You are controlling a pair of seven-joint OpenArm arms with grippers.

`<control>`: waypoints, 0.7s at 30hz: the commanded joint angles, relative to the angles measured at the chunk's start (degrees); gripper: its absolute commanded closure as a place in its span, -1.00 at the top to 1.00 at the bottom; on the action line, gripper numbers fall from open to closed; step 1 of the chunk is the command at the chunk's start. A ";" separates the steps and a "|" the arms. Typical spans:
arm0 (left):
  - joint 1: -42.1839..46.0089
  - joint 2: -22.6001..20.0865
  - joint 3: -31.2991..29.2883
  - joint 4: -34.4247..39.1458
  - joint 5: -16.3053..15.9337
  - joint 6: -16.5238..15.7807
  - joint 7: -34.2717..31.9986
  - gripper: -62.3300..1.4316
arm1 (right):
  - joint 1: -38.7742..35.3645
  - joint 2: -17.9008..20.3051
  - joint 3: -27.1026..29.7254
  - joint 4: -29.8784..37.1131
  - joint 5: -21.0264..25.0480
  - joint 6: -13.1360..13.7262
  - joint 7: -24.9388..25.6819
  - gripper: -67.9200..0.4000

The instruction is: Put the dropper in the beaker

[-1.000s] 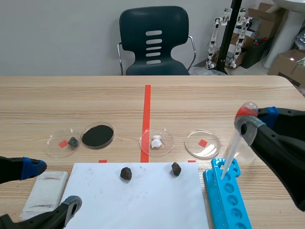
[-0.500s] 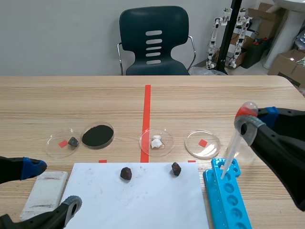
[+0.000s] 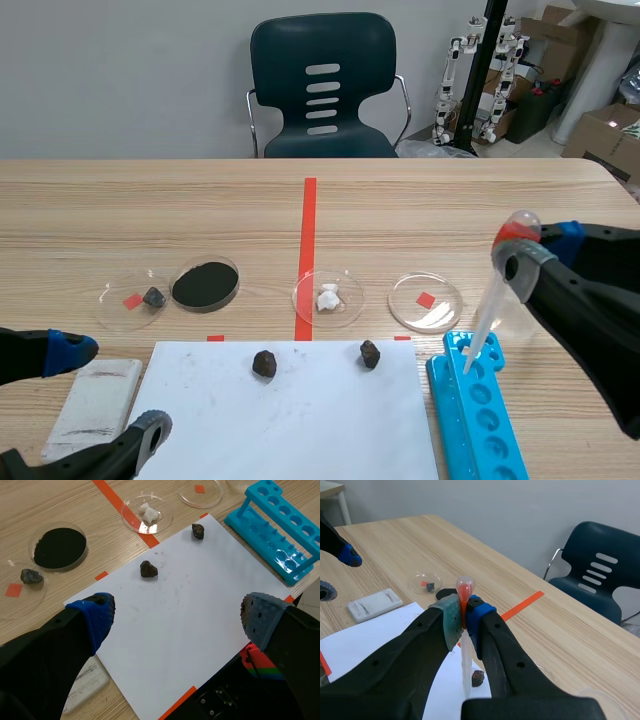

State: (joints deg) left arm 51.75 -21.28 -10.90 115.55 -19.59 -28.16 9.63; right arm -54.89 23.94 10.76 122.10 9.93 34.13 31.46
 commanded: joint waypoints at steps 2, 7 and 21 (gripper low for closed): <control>0.44 0.28 -0.11 1.53 -0.81 -0.11 -0.79 0.70 | 1.84 -0.81 -0.15 0.17 0.83 0.00 -0.22 -0.96; 0.44 0.28 -0.11 1.53 -0.81 -0.11 -0.79 0.70 | 4.79 -0.79 -0.15 -1.14 0.83 -0.02 -0.87 -0.96; 0.44 0.28 -0.11 1.53 -0.81 -0.11 -0.81 0.70 | 20.39 -4.13 0.22 -13.77 1.05 -0.26 -0.15 -0.96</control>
State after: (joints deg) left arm 51.75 -21.28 -10.90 115.55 -19.59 -28.16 9.63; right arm -35.48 19.35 10.76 107.72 9.93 33.89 30.17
